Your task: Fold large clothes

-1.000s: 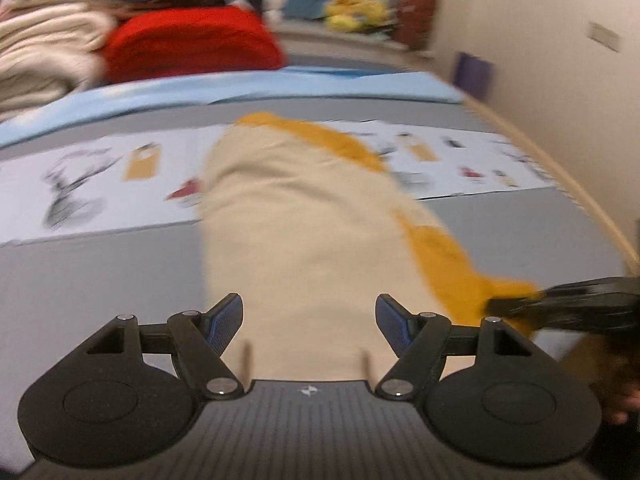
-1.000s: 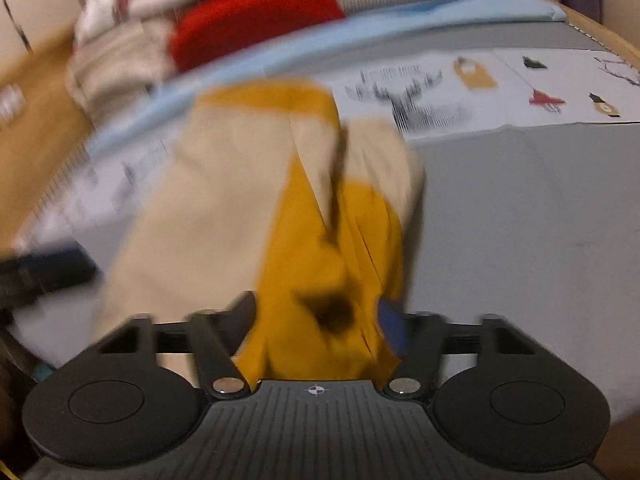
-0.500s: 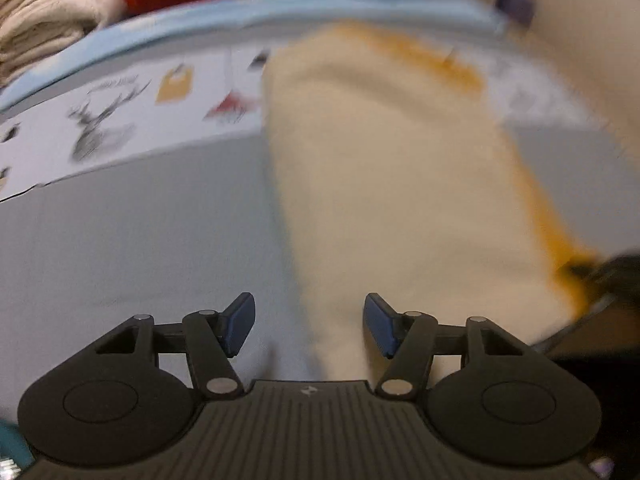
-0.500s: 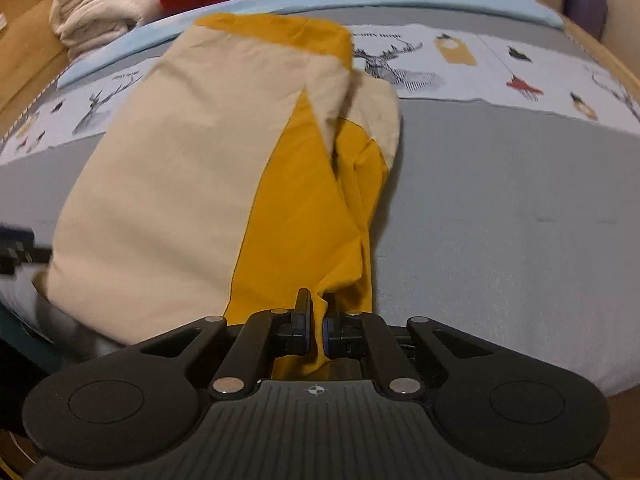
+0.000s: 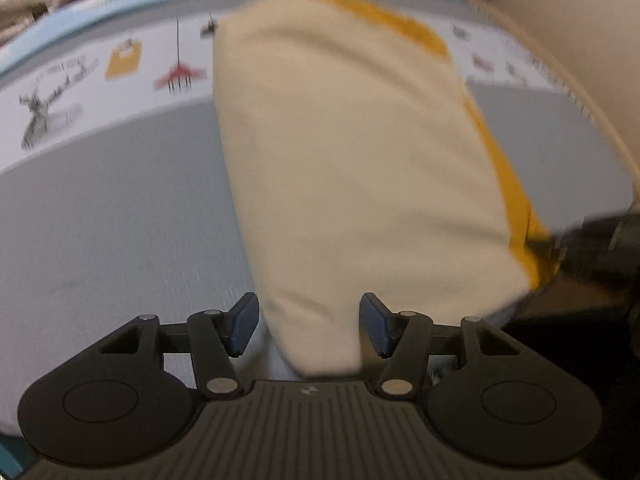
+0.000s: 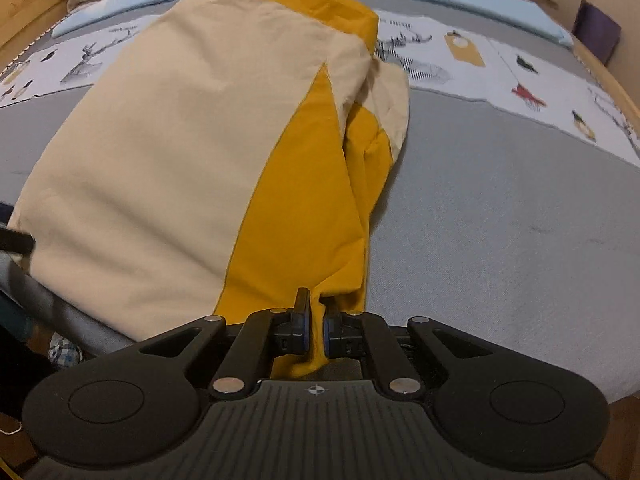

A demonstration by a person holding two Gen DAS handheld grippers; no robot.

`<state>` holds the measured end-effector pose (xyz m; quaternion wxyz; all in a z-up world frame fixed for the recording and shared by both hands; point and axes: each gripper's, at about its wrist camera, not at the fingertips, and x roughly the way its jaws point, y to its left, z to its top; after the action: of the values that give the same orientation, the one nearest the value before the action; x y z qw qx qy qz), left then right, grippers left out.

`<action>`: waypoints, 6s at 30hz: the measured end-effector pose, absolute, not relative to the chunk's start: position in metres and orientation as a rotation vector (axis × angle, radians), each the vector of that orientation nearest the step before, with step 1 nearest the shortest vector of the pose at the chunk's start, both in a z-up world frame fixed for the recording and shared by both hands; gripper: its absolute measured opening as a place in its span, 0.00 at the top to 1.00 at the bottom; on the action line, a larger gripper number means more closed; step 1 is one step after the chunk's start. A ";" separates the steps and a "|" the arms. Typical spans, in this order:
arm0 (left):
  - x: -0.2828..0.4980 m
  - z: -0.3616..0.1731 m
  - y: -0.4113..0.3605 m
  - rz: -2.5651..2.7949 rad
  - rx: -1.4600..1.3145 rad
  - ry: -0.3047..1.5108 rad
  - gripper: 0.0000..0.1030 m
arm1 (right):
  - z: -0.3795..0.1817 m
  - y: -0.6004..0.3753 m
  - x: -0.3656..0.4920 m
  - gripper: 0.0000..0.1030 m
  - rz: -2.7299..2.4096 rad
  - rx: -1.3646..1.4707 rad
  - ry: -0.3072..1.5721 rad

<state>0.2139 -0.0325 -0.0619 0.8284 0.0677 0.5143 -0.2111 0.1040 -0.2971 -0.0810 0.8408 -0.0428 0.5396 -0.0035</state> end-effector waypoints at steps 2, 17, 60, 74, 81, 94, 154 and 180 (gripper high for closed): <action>0.215 -0.058 -0.030 -0.426 0.138 1.057 0.40 | -0.085 -0.296 0.103 0.94 -0.006 -0.119 1.162; 0.239 -0.025 -0.046 -0.337 0.051 0.935 0.39 | -0.029 -0.295 0.089 0.73 -0.216 -0.289 0.775; 0.425 -0.105 -0.101 -0.427 0.005 0.952 0.38 | -0.114 -0.317 0.317 0.97 -0.194 0.212 0.970; 0.433 -0.146 0.021 -0.308 -0.600 1.305 0.09 | -0.097 -0.372 0.241 0.29 -0.133 0.488 1.037; 0.437 -0.171 0.002 -0.386 -0.709 1.336 0.06 | -0.120 -0.394 0.224 0.11 -0.061 0.644 1.153; 0.444 -0.110 -0.022 -0.378 -0.524 1.126 0.61 | -0.100 -0.359 0.254 0.89 0.060 0.507 1.017; 0.189 0.049 0.028 -0.146 0.044 0.745 0.01 | 0.076 -0.220 0.100 0.12 -0.030 -0.022 0.521; 0.086 -0.018 0.004 -0.171 0.043 0.709 0.01 | 0.015 -0.180 0.020 0.01 -0.084 -0.022 0.698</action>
<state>0.0863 0.0044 -0.0177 0.9340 0.0208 0.3466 -0.0837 0.0197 -0.1796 0.0146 0.9388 -0.0110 0.3418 -0.0411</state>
